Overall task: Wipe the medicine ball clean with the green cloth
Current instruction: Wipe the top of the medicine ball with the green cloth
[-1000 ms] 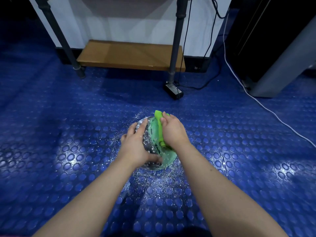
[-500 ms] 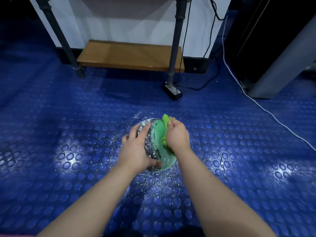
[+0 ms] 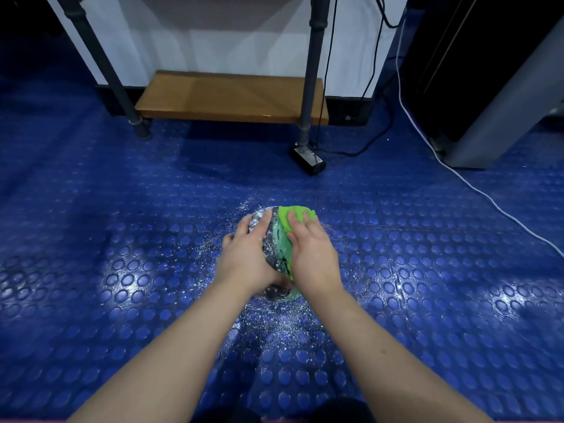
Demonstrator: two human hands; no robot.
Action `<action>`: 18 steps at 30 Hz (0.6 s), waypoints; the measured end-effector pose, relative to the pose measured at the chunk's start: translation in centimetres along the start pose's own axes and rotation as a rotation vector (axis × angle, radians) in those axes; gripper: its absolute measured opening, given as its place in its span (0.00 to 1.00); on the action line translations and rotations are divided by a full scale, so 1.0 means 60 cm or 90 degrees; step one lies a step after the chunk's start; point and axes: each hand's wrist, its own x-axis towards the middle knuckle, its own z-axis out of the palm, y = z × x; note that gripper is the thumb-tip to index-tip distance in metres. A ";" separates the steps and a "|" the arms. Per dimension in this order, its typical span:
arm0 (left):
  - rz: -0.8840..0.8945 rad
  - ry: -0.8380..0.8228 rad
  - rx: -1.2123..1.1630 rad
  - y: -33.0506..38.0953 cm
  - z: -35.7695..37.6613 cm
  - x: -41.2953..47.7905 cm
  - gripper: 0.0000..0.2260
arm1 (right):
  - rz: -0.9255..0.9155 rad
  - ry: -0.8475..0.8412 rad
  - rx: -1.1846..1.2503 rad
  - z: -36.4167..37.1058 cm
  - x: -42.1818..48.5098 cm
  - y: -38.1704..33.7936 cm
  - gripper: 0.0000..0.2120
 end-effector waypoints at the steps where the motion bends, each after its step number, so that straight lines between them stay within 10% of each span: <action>1: -0.001 0.004 -0.004 0.000 0.000 0.002 0.61 | -0.021 0.003 -0.009 0.002 -0.012 0.001 0.22; 12: 0.002 0.021 -0.026 -0.018 0.003 0.000 0.63 | -0.065 0.050 0.173 -0.049 -0.062 0.015 0.19; 18: 0.010 0.058 -0.035 -0.027 0.012 -0.010 0.55 | -0.138 0.010 0.012 0.011 -0.018 -0.009 0.21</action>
